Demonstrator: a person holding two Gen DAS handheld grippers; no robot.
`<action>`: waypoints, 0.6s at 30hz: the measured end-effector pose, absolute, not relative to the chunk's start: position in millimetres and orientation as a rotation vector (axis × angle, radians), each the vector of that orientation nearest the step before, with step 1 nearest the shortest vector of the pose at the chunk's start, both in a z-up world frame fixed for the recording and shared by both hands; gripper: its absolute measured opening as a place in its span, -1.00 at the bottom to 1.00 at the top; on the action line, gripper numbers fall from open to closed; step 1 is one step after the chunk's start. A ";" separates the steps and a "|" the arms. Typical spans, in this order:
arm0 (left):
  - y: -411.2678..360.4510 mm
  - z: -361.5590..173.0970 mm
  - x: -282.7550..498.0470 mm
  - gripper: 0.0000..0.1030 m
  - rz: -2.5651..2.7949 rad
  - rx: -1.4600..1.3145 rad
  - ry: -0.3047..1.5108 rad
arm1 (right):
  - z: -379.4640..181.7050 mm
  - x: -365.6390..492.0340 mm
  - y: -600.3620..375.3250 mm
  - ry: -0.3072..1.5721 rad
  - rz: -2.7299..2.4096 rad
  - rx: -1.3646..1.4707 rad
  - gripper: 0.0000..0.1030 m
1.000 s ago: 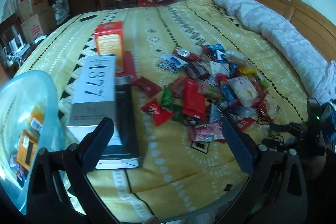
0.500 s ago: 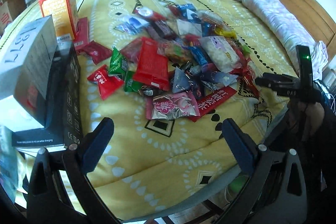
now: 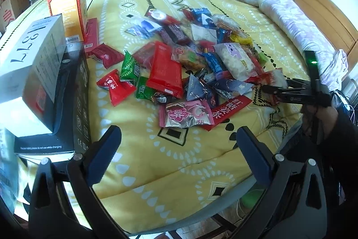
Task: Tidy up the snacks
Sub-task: 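Carry the rice cracker bag to the bowl and open the right tool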
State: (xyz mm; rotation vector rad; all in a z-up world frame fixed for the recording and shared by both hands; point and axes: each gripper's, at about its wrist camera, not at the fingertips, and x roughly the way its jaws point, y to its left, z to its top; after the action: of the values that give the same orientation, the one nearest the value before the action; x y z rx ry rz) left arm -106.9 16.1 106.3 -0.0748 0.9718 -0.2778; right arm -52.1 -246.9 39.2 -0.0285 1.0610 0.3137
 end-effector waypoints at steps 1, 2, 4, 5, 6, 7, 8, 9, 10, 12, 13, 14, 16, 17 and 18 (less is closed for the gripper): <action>17.0 107.8 -107.9 1.00 -0.277 -0.079 0.964 | 47.6 -57.3 -247.1 1.035 0.312 -0.006 0.54; 18.6 109.5 -108.7 0.99 -0.275 -0.084 0.955 | 56.1 -62.6 -245.7 1.013 0.311 0.012 0.53; 24.5 118.4 -112.7 0.99 -0.262 -0.095 0.910 | 78.5 -75.3 -240.0 0.959 0.330 0.062 0.53; 28.0 123.2 -114.8 0.98 -0.253 -0.101 0.887 | 89.1 -79.8 -232.8 0.938 0.356 0.084 0.53; 34.2 129.2 -117.9 0.98 -0.240 -0.111 0.858 | 98.1 -82.7 -223.3 0.921 0.390 0.097 0.53; 43.0 135.7 -122.0 0.98 -0.220 -0.123 0.827 | 107.8 -84.4 -209.2 0.904 0.430 0.099 0.53; 50.5 140.1 -124.9 0.98 -0.200 -0.129 0.808 | 120.3 -86.0 -186.7 0.881 0.494 0.082 0.53; 58.8 143.8 -128.7 0.98 -0.173 -0.134 0.791 | 128.3 -84.6 -169.7 0.869 0.539 0.067 0.52; 71.8 147.5 -134.7 0.98 -0.130 -0.140 0.773 | 136.4 -83.2 -150.0 0.857 0.590 0.060 0.52; 92.5 150.8 -148.3 0.98 -0.060 -0.151 0.749 | 151.4 -77.3 -102.7 0.846 0.708 0.053 0.52; 107.3 150.8 -159.5 0.98 -0.014 -0.162 0.739 | 157.7 -74.2 -80.5 0.843 0.752 0.046 0.52; 118.6 149.9 -168.9 0.98 0.021 -0.174 0.735 | 169.1 -72.5 -49.2 0.833 0.821 0.040 0.53; 144.7 145.4 -192.1 0.95 0.098 -0.214 0.731 | 188.1 -73.0 4.0 0.827 0.948 0.026 0.53; 152.1 143.6 -202.5 0.93 0.116 -0.225 0.729 | 200.3 -76.1 36.8 0.812 1.019 0.013 0.53; 157.4 141.4 -210.7 0.93 0.115 -0.242 0.733 | 212.2 -79.6 71.6 0.798 1.086 -0.011 0.54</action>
State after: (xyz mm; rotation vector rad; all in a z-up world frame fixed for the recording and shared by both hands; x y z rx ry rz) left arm -210.7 157.4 141.4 -0.2422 0.7333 0.1151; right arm -79.6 71.6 212.2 -0.0107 0.7978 1.0864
